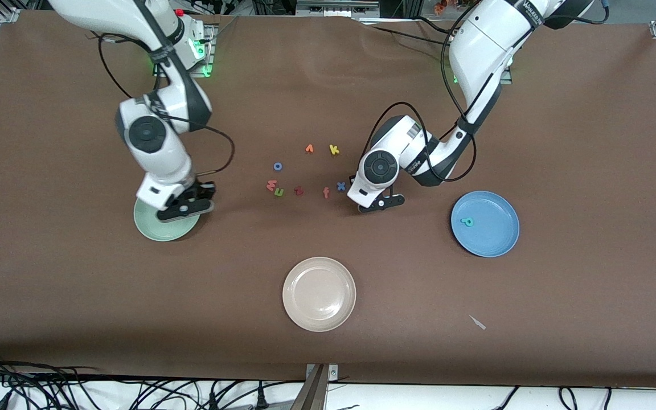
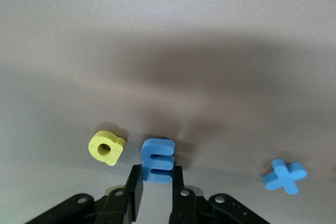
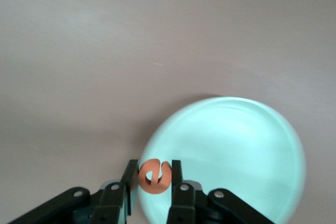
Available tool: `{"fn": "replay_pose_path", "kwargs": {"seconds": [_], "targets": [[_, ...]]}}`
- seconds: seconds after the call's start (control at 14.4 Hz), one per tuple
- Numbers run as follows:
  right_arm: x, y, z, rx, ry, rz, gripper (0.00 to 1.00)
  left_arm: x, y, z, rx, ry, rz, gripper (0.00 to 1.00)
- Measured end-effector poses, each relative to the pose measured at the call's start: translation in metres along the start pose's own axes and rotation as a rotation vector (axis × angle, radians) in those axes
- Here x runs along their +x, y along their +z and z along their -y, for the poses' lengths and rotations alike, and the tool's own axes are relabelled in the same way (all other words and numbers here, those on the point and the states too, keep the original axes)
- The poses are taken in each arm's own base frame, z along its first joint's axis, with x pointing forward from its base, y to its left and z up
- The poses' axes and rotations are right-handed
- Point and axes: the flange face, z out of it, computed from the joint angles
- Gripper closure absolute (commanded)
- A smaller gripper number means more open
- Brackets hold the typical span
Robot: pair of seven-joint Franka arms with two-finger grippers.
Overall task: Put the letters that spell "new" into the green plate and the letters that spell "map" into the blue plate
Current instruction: 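Carry the orange 'e' to the green plate while the left grasps 'E', then release the 'e' on the green plate while the left drops 'E' on blue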
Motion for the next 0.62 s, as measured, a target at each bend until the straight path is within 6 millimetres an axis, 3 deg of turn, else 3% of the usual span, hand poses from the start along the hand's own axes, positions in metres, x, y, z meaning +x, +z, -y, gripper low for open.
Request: {"fn": "replay_pose_path", "kwargs": {"seconds": [0.07,0.21,0.42,0.62], "targets": [[-0.007,0.005,-0.018,-0.005,-0.011,0.014,0.61,0.001,-0.012,0.001,0.007,-0.002,0.001,1.0],[-0.023,0.022,-0.039,-0.005,-0.008,0.043,0.27,0.006,-0.045,0.008,0.026,-0.015,0.006,1.0],[-0.032,0.031,-0.038,0.015,0.023,0.055,0.25,0.036,-0.095,0.049,0.053,0.031,0.043,1.0],[-0.029,0.029,-0.023,0.053,0.116,0.053,0.25,0.086,-0.131,0.124,0.033,0.134,0.076,1.0]]}}
